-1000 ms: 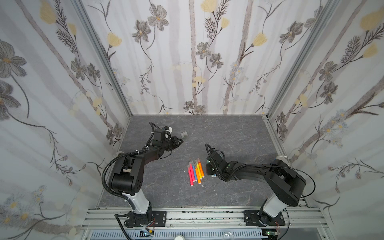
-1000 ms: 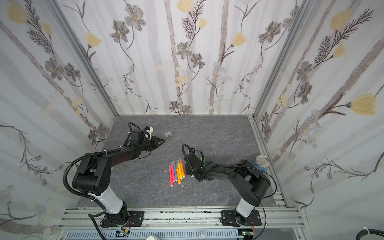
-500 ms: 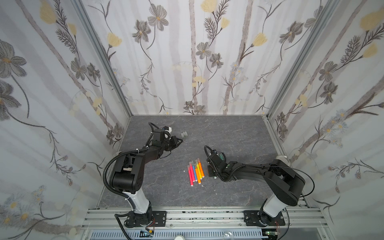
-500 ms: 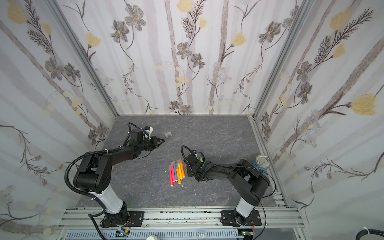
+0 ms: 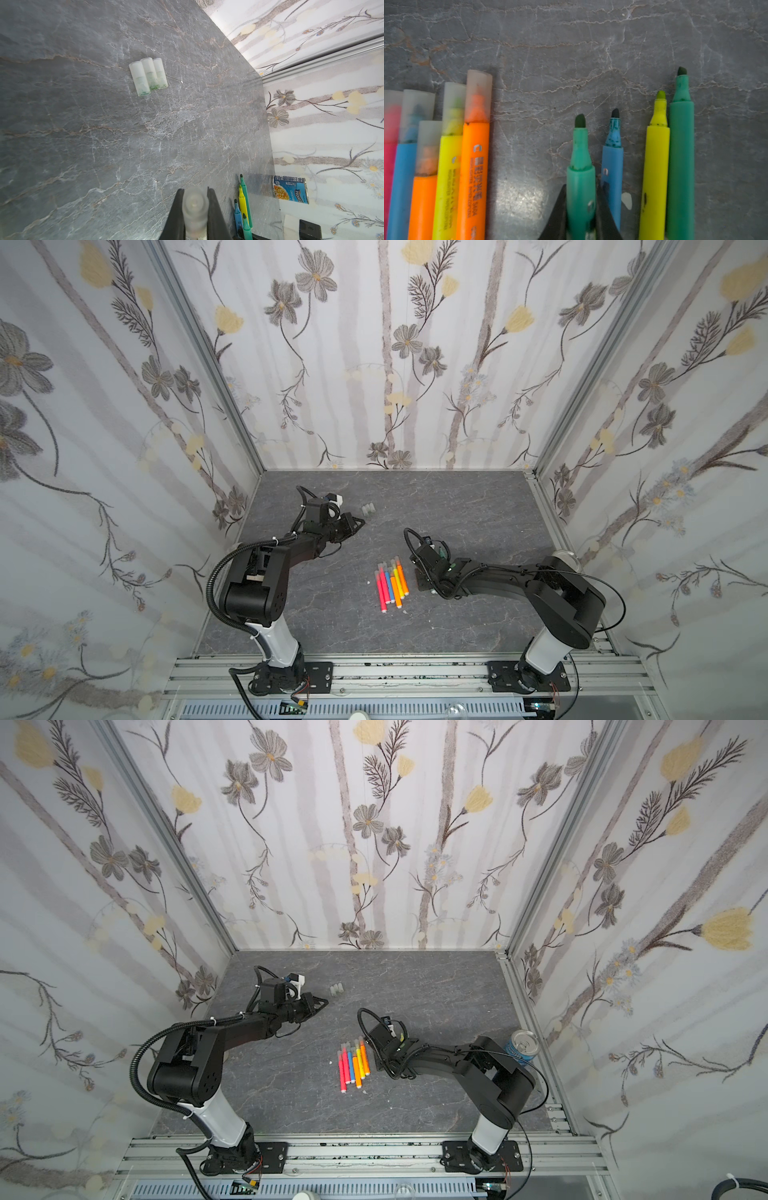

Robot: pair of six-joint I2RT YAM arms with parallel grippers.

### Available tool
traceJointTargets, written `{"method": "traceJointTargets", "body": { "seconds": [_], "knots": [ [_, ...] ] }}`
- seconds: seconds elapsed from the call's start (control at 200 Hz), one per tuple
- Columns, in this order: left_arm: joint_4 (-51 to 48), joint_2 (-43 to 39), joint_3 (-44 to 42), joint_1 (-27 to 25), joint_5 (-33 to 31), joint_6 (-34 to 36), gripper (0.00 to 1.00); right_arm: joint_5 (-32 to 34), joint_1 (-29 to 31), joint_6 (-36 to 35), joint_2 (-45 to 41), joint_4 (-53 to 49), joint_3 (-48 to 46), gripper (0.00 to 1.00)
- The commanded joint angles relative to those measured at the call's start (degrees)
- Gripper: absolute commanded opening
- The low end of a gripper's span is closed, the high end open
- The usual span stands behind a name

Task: Open the pen caps
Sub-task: 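Set the green highlighter beside the blue one and open the right gripper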

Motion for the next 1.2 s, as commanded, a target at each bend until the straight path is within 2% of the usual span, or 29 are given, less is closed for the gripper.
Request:
{"method": "traceJointTargets", "body": {
  "seconds": [0.0, 0.24, 0.615, 0.979, 1.194],
  "knots": [
    [1.9, 0.3, 0.1, 0.0, 0.4, -0.1, 0.00, 1.6, 0.1, -1.0, 0.5, -0.8, 0.9, 0.09],
    [1.9, 0.4, 0.0, 0.0, 0.5, 0.1, 0.00, 1.7, 0.1, -0.8, 0.9, -1.1, 1.0, 0.13],
    [2.2, 0.7, -0.1, 0.0, 0.5, 0.1, 0.00, 1.7, 0.2, -0.3, 0.6, -0.6, -0.1, 0.27],
    [2.2, 0.9, -0.5, 0.0, 0.0, 0.3, 0.00, 2.4, 0.2, -1.8, -0.1, -0.7, 1.0, 0.28],
    [1.2, 3.2, 1.3, 0.2, -1.2, 0.8, 0.00, 3.6, 0.2, -3.8, -3.8, -1.1, 2.6, 0.31]
  ]
}}
